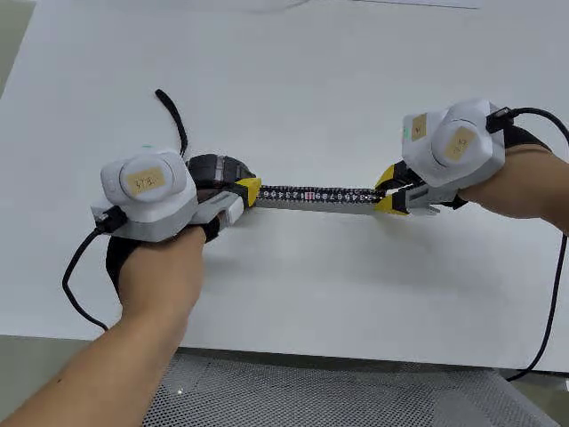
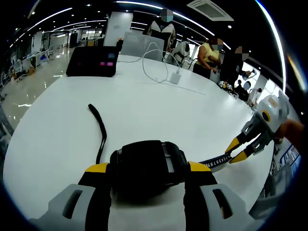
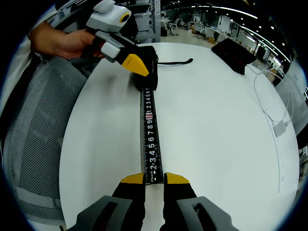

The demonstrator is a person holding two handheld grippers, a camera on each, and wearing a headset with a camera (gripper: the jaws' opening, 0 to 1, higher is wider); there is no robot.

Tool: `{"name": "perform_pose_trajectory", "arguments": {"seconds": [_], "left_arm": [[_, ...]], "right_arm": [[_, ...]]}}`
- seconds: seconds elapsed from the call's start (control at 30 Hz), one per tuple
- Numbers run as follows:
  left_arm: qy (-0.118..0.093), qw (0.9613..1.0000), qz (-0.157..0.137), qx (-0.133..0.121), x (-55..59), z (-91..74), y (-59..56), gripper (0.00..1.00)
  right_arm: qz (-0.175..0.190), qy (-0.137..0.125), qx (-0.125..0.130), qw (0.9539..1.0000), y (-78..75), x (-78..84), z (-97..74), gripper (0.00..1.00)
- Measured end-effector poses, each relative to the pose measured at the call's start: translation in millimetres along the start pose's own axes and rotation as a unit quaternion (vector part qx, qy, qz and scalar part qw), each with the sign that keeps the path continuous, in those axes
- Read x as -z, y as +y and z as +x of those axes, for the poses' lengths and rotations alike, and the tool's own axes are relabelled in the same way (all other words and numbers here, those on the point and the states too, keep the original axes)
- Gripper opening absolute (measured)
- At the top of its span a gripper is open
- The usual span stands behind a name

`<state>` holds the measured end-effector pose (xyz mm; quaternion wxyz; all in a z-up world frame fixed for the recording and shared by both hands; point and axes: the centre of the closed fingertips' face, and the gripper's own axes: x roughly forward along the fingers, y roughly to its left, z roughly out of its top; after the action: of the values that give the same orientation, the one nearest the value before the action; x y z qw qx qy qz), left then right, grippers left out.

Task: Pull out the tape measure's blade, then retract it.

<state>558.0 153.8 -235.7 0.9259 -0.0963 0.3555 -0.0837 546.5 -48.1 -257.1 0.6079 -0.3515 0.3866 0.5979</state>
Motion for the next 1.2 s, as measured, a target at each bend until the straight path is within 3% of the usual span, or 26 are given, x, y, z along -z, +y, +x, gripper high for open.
{"name": "perform_pose_trajectory", "arguments": {"seconds": [1.2], "left_arm": [[-0.001,1.0000,-0.006,0.004,-0.7,-0.2,0.6,0.57]], "right_arm": [[0.000,-0.029,-0.014,0.9995,5.0,-38.3,16.8,0.09]]}}
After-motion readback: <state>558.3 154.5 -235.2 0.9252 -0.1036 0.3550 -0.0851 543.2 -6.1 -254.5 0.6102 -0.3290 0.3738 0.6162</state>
